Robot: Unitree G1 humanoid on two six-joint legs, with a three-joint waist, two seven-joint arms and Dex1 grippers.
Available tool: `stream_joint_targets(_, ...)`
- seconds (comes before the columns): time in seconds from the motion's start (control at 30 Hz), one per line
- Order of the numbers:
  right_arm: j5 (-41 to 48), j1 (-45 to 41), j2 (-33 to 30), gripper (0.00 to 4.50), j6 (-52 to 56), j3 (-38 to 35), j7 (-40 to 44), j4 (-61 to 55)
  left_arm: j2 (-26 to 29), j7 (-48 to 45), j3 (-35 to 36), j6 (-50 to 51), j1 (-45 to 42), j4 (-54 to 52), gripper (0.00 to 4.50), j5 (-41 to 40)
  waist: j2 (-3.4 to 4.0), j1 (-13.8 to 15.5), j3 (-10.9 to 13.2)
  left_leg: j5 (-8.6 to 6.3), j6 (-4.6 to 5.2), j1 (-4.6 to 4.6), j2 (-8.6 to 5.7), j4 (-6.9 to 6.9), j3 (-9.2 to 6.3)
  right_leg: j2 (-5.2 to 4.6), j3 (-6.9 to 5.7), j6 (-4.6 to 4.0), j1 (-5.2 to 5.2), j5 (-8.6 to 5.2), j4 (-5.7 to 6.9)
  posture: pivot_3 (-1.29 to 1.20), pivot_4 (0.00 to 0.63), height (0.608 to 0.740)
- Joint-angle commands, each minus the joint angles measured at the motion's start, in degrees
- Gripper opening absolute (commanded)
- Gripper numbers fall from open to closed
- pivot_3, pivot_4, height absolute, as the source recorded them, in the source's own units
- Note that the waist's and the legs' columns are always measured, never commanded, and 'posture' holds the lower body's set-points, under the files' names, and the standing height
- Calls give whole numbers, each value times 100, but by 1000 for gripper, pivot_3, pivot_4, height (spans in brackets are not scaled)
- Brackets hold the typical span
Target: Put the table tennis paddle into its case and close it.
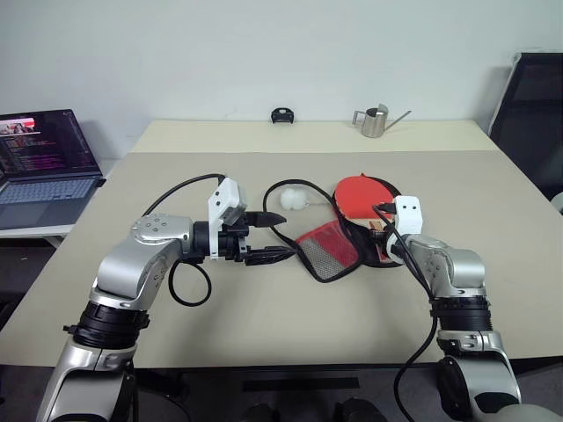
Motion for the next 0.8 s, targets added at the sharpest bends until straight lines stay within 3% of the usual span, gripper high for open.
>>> stream_joint_targets(0.03,-110,-196,-1,1144,-339,16,-48,-15,22,50,171,-6,-27,-243,3999,-113,0,0,0,0,0,0,0,0,0,0,0,0,0,0,0,0,150,740)
stream_joint_targets(0.4,-137,-79,83,1144,-230,83,-30,-194,34,79,144,-20,-14,-219,3999,-142,0,-2,0,0,0,2,0,0,1,0,0,0,2,0,1,0,150,740)
stream_joint_targets(0.73,-98,23,-110,4449,-44,184,281,-541,39,82,146,-30,22,-200,3999,-129,0,-1,0,0,0,3,0,0,1,1,1,0,2,0,2,0,150,740)
stream_joint_targets(0.8,27,150,-237,4481,95,235,551,-901,47,113,173,-22,56,-211,3999,-130,0,0,0,0,0,3,0,0,0,1,0,0,2,0,1,0,150,740)
